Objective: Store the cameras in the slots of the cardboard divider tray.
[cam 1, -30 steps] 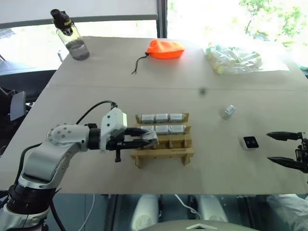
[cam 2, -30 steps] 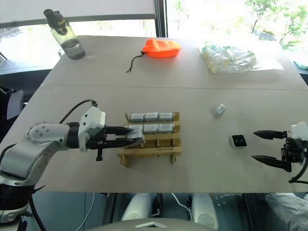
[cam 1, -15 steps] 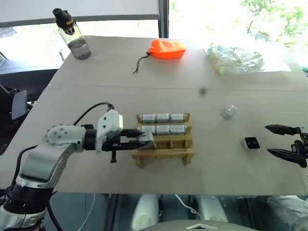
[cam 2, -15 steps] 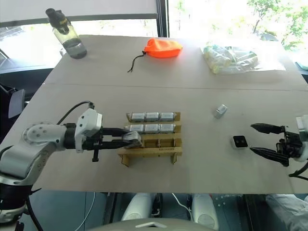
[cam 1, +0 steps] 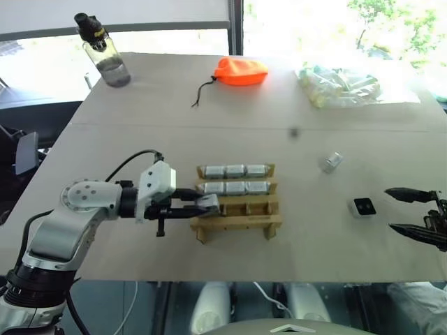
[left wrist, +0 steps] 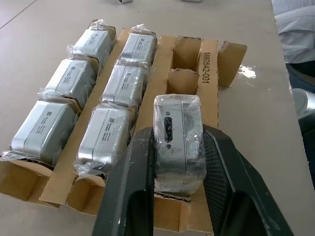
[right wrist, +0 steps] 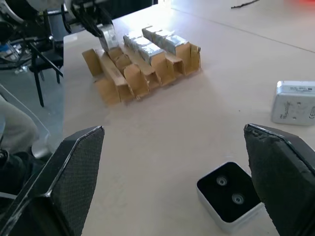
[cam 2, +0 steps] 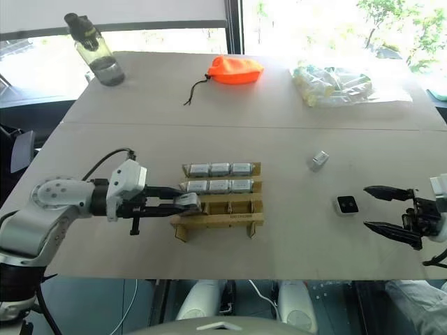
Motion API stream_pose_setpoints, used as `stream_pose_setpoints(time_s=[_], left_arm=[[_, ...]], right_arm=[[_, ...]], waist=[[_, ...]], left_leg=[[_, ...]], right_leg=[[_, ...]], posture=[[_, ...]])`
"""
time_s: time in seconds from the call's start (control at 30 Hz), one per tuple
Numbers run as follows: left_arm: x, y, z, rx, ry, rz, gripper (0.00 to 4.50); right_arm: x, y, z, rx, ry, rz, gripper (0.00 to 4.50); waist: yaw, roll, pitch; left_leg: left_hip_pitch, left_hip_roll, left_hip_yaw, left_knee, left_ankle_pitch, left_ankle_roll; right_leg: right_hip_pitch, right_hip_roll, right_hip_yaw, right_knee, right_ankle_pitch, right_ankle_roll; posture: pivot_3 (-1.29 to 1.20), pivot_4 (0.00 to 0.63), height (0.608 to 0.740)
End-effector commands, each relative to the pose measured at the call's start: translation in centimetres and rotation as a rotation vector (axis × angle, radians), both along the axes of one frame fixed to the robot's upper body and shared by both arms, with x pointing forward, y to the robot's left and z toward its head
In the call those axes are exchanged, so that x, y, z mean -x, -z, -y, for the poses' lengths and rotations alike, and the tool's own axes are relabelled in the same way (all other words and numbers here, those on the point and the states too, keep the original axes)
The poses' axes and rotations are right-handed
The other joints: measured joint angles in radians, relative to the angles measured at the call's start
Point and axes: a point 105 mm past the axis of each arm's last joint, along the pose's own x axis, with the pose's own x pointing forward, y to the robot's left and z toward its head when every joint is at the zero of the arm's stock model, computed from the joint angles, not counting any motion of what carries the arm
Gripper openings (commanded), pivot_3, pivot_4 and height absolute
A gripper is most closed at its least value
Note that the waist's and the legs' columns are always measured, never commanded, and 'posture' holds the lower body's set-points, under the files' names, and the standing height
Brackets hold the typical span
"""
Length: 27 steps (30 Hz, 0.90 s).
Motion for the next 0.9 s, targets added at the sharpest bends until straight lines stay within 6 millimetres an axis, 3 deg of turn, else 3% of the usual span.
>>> stream_pose_setpoints(time_s=[0.03,0.27,0.57,0.8,0.87,0.9], left_arm=[[0.1,-0.3,-0.1,-0.02,0.021,0.03,0.76],[0.4,0.6,0.6,-0.065,0.083,0.01,0.76],[-1.4,1.2,0.9,-0.12,0.118,0.062,0.76],[-1.0,1.6,1.1,-0.113,0.15,0.007,0.76],[-1.0,1.4,1.3,-0.103,0.143,0.0,1.78],[-1.2,1.2,1.3,-0.106,0.142,0.013,2.08]], right_arm=[[0.3,-1.4,-0.1,-0.009,-0.055,0.043,4.5],[0.2,-1.3,-0.2,-0.014,-0.058,0.044,4.5],[0.6,-1.7,0.0,-0.032,-0.048,0.036,4.5],[0.7,-1.8,0.3,-0.03,-0.039,0.036,4.5],[0.7,-1.8,0.3,-0.03,-0.039,0.034,4.5],[0.7,-1.9,0.3,-0.03,-0.039,0.035,4.5]], waist=[[0.0,0.0,0.0],[0.001,0.0,0.0],[0.0,0.0,0.0],[0.0,0.001,0.0],[0.0,0.001,0.0],[0.0,0.0,0.0]], left_leg=[[0.0,0.0,0.0,0.0,0.0,0.0],[0.0,0.0,0.0,0.0,0.0,0.0],[0.0,0.0,0.0,0.0,0.0,0.0],[0.0,0.0,0.001,0.0,-0.002,0.003],[0.0,0.0,0.001,0.0,-0.002,0.003],[0.0,0.0,0.001,0.0,-0.002,0.003]], right_leg=[[0.0,0.0,0.0,0.0,0.0,0.0],[0.0,0.0,0.0,0.0,0.0,0.0],[0.0,0.0,-0.001,0.0,0.0,0.0],[0.0,0.0,-0.001,0.0,0.0,0.0],[0.0,0.0,-0.001,0.0,0.0,0.0],[0.0,0.0,-0.001,0.0,0.0,0.0]], posture=[[0.0,0.15,0.726],[0.0,0.15,0.726],[0.0,0.15,0.726],[0.0,0.15,0.726],[0.0,0.15,0.726],[0.0,0.15,0.726]])
